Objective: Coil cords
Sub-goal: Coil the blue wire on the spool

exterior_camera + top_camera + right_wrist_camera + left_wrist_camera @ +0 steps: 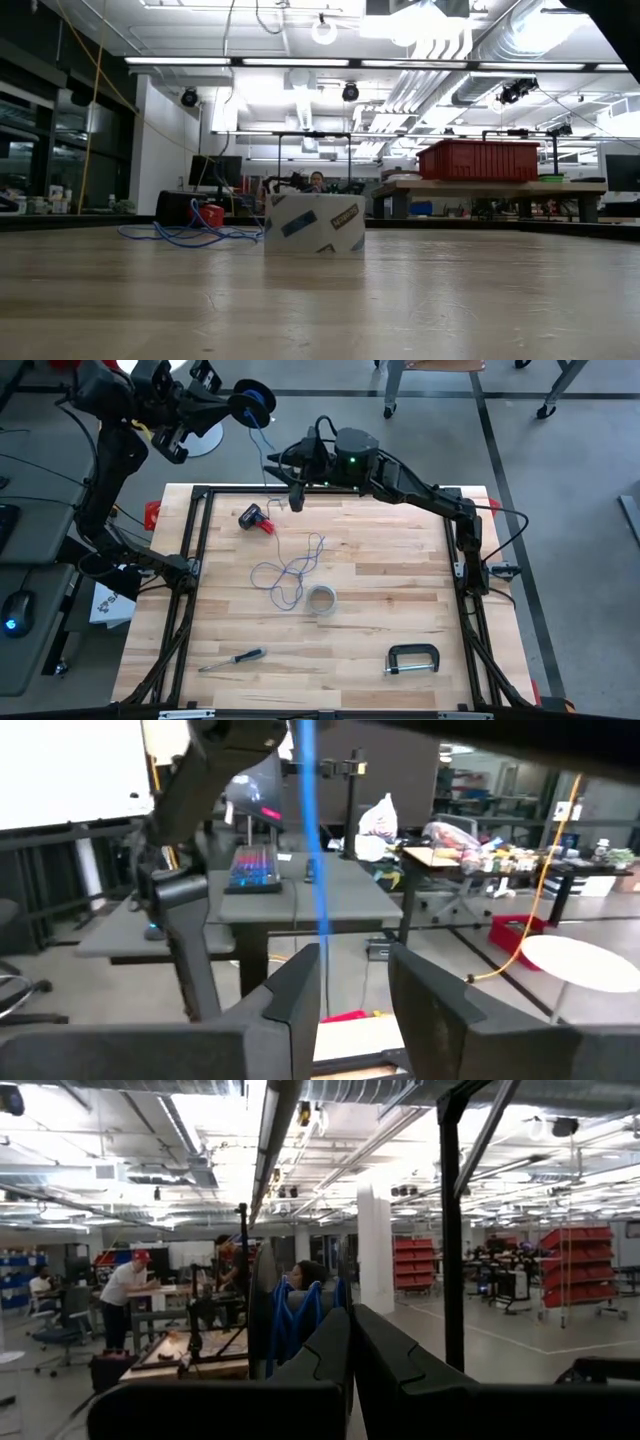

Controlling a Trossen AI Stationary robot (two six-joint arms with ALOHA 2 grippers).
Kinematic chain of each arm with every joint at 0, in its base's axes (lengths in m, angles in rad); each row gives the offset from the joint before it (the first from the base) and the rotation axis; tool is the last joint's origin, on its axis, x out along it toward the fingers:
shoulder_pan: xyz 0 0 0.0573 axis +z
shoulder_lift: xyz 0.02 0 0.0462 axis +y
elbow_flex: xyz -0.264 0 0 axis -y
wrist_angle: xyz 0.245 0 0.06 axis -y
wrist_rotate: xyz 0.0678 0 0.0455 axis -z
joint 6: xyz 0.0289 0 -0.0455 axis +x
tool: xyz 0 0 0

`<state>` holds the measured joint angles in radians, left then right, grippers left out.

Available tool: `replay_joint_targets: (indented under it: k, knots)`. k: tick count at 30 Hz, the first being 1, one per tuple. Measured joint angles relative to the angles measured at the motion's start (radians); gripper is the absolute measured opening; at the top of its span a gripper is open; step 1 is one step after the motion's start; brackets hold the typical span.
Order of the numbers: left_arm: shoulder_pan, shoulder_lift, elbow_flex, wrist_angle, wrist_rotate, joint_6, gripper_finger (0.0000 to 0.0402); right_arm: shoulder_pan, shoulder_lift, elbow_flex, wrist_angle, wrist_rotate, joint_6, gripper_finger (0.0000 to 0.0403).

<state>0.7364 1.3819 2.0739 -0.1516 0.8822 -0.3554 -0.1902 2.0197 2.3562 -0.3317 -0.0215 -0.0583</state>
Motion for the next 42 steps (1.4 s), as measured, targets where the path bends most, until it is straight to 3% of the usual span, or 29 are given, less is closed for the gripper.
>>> replay_joint_targets:
  k: [7,14,18,22,27,32,37,42]
  knots:
    - [0.0,0.012,0.0,-0.001,-0.007,0.002,0.0,-0.002,0.0,0.0,0.005,-0.059,0.033,0.0113]
    - [-0.016,0.023,0.0,-0.002,-0.01,0.002,0.0,-0.006,0.0,0.0,0.0,-0.05,0.033,0.0108]
    - [-0.017,0.023,0.0,-0.002,-0.032,0.01,0.0,-0.006,0.0,0.0,-0.008,-0.05,0.032,0.0074]
    - [-0.017,0.023,0.0,-0.002,-0.033,0.01,0.0,-0.006,0.0,0.0,-0.007,-0.042,0.032,0.0013]
    - [-0.016,0.02,0.0,-0.007,-0.063,0.018,0.0,-0.006,-0.004,0.0,-0.029,-0.041,0.041,0.0002]
    - [0.056,-0.02,0.0,-0.084,-0.189,0.066,0.0,-0.006,-0.049,0.001,-0.103,-0.039,0.035,0.0]
    - [0.121,-0.056,0.001,-0.219,-0.193,0.063,0.0,-0.006,-0.101,0.0,-0.212,-0.038,0.022,0.0]
    - [0.158,-0.073,0.001,-0.318,-0.139,-0.069,0.0,-0.006,-0.149,0.0,-0.272,-0.039,-0.003,0.0]
